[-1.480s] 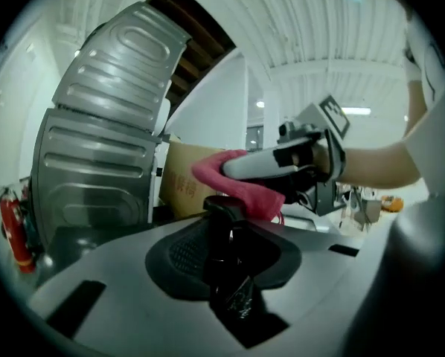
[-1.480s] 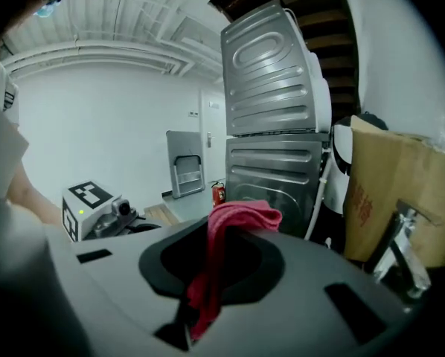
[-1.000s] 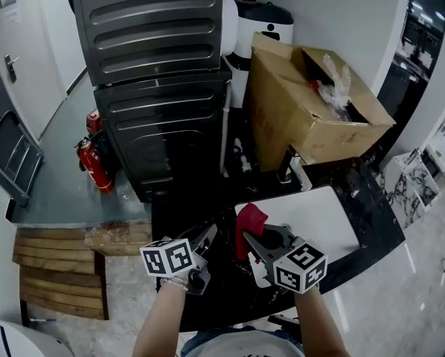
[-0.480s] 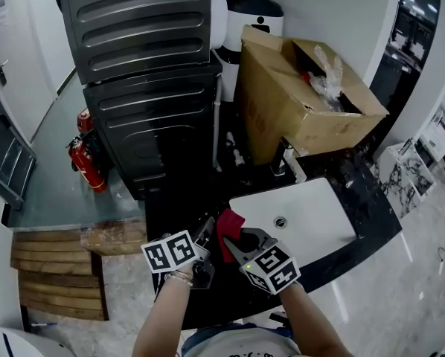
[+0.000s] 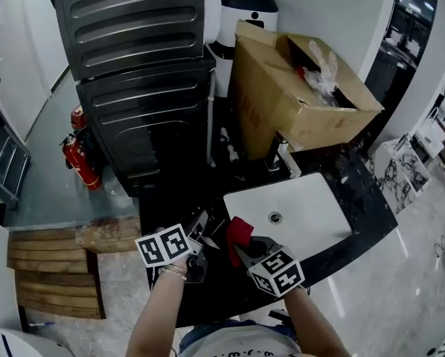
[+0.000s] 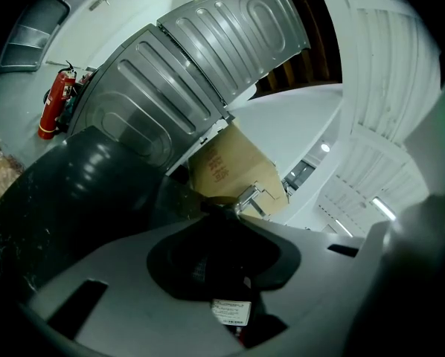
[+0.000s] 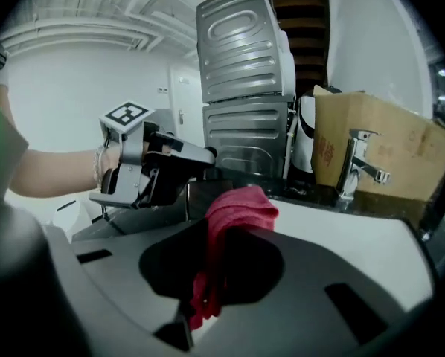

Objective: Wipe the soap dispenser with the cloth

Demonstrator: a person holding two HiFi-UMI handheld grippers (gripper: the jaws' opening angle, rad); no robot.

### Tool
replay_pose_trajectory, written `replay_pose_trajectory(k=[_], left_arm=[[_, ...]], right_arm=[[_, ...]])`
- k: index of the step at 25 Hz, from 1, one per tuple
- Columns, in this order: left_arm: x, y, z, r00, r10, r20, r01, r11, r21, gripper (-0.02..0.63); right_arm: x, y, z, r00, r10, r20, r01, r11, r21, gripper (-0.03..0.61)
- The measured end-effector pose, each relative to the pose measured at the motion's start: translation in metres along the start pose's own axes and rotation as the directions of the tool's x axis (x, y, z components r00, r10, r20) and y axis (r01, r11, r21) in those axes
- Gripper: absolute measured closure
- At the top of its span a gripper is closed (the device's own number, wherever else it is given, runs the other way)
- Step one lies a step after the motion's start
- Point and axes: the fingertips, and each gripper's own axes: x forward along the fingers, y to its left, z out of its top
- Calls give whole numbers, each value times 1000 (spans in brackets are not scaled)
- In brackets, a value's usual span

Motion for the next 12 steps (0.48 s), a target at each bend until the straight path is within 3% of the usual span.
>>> replay_pose_trajectory(k=[6, 12], left_arm=[[0, -4, -1, 1000, 2, 0, -2, 999, 32, 523], [0, -1, -1, 1000, 24, 2, -24, 999, 23, 523]], right_arm=[[-4, 18, 56, 980, 85, 180, -88, 996, 13, 529], [22, 26, 51, 985, 121, 126, -122, 993, -7, 529]])
